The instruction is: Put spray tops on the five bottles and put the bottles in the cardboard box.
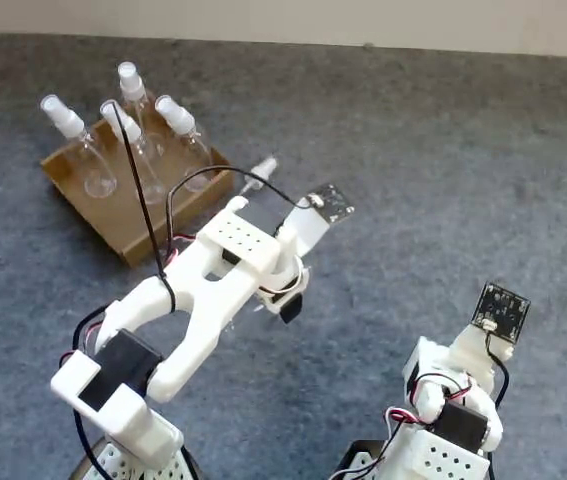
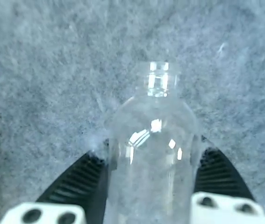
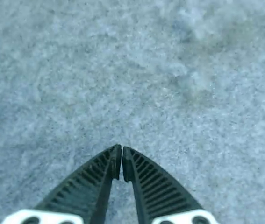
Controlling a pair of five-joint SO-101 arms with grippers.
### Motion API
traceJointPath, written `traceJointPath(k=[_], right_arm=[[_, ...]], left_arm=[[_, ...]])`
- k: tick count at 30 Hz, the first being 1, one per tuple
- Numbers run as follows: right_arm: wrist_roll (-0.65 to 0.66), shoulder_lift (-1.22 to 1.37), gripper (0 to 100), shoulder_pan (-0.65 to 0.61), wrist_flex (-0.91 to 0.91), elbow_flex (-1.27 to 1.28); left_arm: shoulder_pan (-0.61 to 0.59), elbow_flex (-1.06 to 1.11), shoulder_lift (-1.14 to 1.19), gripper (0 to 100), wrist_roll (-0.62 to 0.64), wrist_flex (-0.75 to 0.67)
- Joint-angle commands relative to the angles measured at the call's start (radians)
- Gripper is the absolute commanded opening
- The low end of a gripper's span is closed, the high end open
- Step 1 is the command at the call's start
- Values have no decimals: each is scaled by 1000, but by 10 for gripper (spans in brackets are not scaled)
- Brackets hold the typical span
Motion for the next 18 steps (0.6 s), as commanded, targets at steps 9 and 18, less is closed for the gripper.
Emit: traceJointPath(k=[9, 18], right_arm=[[-8, -10, 5, -15, 8, 143], [-8, -10, 5, -15, 8, 143]], left_arm=[[-39, 44, -44, 356, -8, -14], [-61, 22, -44, 356, -8, -14]])
